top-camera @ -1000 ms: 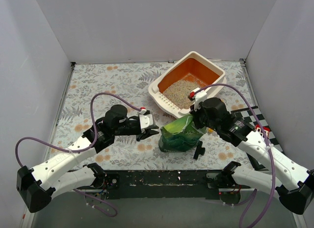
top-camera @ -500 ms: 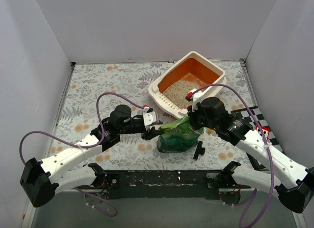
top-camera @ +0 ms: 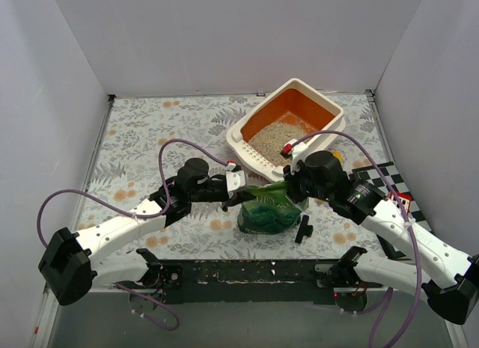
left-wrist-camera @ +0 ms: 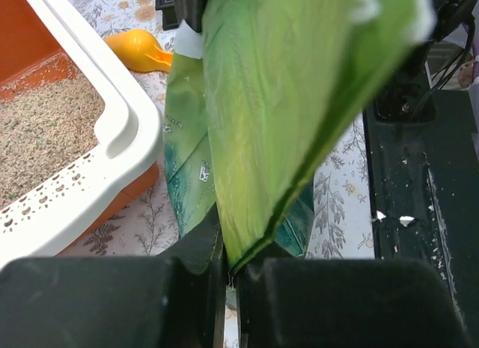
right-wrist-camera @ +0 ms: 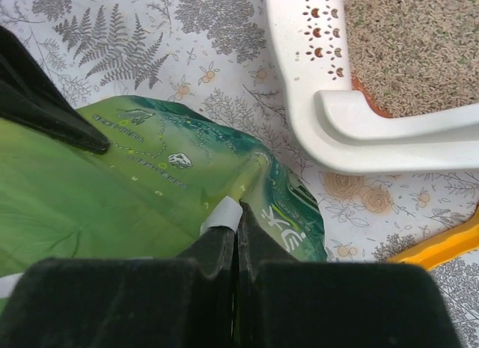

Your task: Fill the litter box with clean litter

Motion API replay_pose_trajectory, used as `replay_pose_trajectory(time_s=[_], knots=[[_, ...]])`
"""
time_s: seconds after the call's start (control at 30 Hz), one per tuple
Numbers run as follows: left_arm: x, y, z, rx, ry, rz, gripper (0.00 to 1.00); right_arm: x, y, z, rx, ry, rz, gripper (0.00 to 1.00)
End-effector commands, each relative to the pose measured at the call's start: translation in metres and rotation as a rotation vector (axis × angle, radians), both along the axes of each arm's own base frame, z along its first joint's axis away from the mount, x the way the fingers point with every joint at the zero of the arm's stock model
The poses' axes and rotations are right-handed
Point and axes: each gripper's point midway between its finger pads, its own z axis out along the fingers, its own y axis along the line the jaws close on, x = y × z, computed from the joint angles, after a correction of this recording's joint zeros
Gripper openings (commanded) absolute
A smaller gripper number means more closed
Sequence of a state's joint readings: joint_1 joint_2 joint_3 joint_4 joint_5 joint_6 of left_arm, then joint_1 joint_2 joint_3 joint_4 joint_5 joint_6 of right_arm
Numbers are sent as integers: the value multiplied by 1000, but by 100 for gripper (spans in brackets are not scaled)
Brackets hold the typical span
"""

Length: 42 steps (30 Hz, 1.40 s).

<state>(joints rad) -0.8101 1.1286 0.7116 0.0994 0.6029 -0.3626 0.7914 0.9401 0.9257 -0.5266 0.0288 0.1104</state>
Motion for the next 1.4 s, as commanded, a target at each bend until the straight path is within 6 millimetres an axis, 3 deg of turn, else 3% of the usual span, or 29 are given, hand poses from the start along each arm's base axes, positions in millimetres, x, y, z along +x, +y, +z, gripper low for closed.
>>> replay_pose_trajectory(time_s=[0.0,0.2,0.27,0.5,0.77,0.87,0.97,1.07,1.17,1.23,1.27,1.33,1.37], knots=[[26,18,28,-22,-152,83,0,-27,47,42,157,-30,131,1],[61,65,56,-59,-206,185,0,-39,75,51,153,-47,140,1],[63,70,61,-68,-206,187,0,-37,80,48,145,-42,139,1],[37,61,39,-89,-31,76,0,-35,85,29,109,-13,129,1],[13,71,21,-124,52,92,0,-30,88,41,88,-27,131,1],[7,73,19,-137,56,97,0,-26,86,53,81,-52,123,24],[6,74,19,-139,55,99,0,-28,83,71,90,-65,132,37],[6,73,20,-139,56,99,0,-34,77,86,80,-65,153,46],[8,72,20,-137,58,98,0,-40,70,100,82,-63,168,48],[9,72,19,-134,63,98,0,-47,65,108,87,-60,191,45],[9,72,20,-135,59,98,0,-50,63,109,85,-50,198,38],[9,72,19,-135,60,98,0,-57,60,108,70,-30,227,5],[9,72,19,-135,60,96,0,-59,58,106,59,-22,229,1]])
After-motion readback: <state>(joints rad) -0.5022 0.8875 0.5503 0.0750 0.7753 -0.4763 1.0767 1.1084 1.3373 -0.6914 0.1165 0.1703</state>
